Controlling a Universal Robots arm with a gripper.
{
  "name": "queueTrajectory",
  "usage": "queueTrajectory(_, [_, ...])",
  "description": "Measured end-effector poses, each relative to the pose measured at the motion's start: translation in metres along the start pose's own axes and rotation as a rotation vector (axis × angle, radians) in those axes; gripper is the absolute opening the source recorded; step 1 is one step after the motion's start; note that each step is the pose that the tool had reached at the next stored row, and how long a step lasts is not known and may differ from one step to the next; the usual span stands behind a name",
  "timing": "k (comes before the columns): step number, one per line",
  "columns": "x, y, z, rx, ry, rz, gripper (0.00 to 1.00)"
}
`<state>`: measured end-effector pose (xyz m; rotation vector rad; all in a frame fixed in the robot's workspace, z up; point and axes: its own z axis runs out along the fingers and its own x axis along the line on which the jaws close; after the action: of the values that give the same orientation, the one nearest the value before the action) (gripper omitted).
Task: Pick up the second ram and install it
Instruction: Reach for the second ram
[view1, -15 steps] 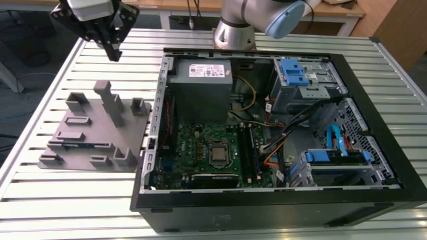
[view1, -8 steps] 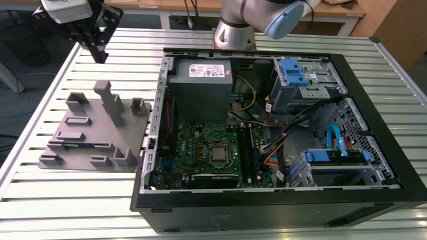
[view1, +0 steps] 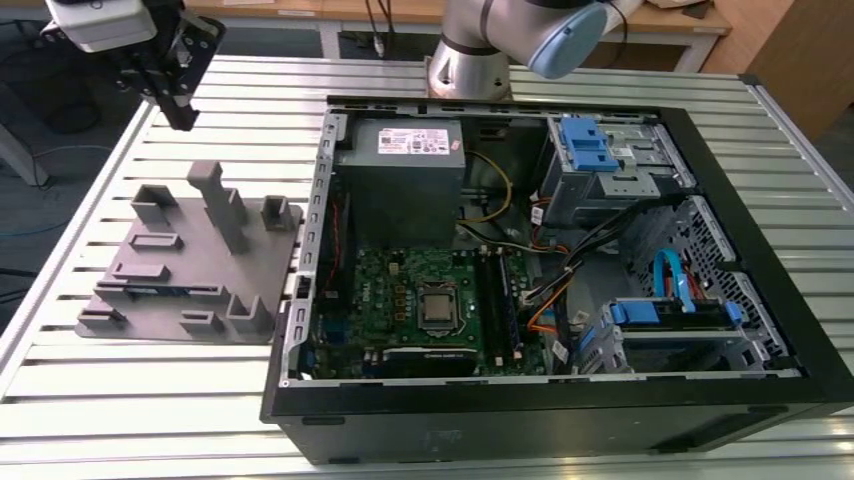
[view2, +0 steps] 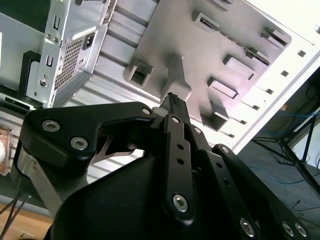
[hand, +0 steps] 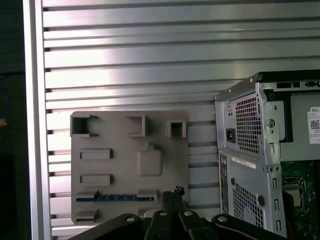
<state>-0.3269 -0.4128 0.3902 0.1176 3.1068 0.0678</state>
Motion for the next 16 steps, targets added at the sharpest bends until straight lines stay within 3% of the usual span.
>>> queueTrajectory(16, [0.0217,-0.0116,0.0012,-0.0002,-0.0002,0.0,0.11])
